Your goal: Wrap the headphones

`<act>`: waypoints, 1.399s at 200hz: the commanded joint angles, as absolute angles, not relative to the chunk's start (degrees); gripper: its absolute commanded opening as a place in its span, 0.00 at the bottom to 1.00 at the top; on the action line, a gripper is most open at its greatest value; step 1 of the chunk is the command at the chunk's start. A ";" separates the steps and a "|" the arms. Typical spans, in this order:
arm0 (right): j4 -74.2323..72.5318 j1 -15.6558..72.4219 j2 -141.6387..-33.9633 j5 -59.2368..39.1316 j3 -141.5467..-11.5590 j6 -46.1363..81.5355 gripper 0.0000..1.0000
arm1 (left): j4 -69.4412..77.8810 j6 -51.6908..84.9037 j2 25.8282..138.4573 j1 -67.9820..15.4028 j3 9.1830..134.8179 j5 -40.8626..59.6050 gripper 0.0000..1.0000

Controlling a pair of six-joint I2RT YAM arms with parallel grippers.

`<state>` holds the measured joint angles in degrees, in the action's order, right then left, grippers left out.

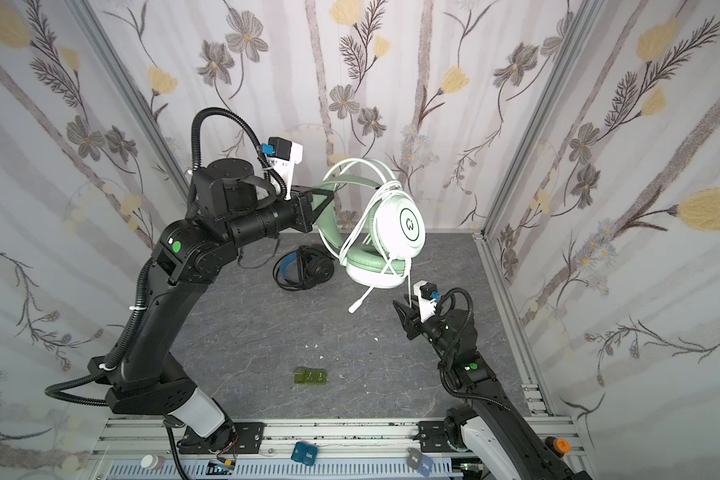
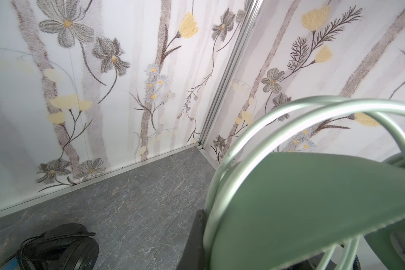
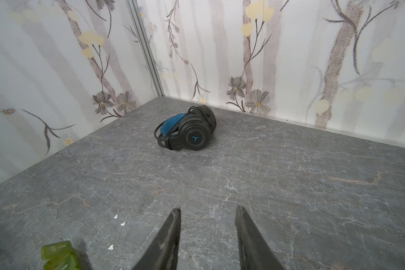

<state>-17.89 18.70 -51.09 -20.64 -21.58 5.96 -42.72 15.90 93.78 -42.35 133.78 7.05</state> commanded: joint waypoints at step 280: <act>-21.54 20.69 -58.50 -21.58 -22.97 4.92 0.42 | -33.66 23.29 93.61 -40.17 133.24 8.52 0.00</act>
